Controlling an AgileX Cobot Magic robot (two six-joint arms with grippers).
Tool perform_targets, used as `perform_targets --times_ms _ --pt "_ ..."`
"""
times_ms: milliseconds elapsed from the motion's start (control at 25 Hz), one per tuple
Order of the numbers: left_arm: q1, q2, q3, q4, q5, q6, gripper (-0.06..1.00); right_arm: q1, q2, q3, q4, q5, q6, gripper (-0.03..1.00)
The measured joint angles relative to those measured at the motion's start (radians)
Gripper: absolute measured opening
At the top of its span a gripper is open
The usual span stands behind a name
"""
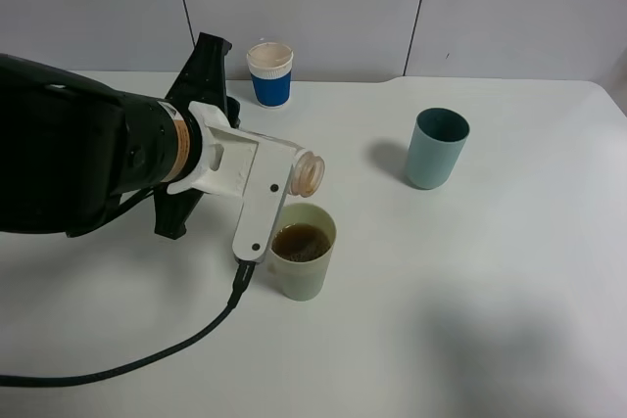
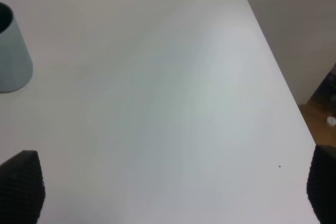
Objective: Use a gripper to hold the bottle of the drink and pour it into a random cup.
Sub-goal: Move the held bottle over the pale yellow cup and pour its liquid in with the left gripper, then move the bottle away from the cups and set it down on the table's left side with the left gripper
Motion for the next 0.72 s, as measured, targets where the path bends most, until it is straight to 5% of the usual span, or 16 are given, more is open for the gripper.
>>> perform_targets --times_ms 480,720 --pt "0.198 -0.068 -0.044 -0.303 -0.279 -0.004 0.33 0.000 0.000 0.000 0.000 0.000 0.000 1.00" --pt "0.291 -0.093 -0.044 -0.387 -0.378 -0.004 0.33 0.000 0.000 0.000 0.000 0.000 0.000 1.00"
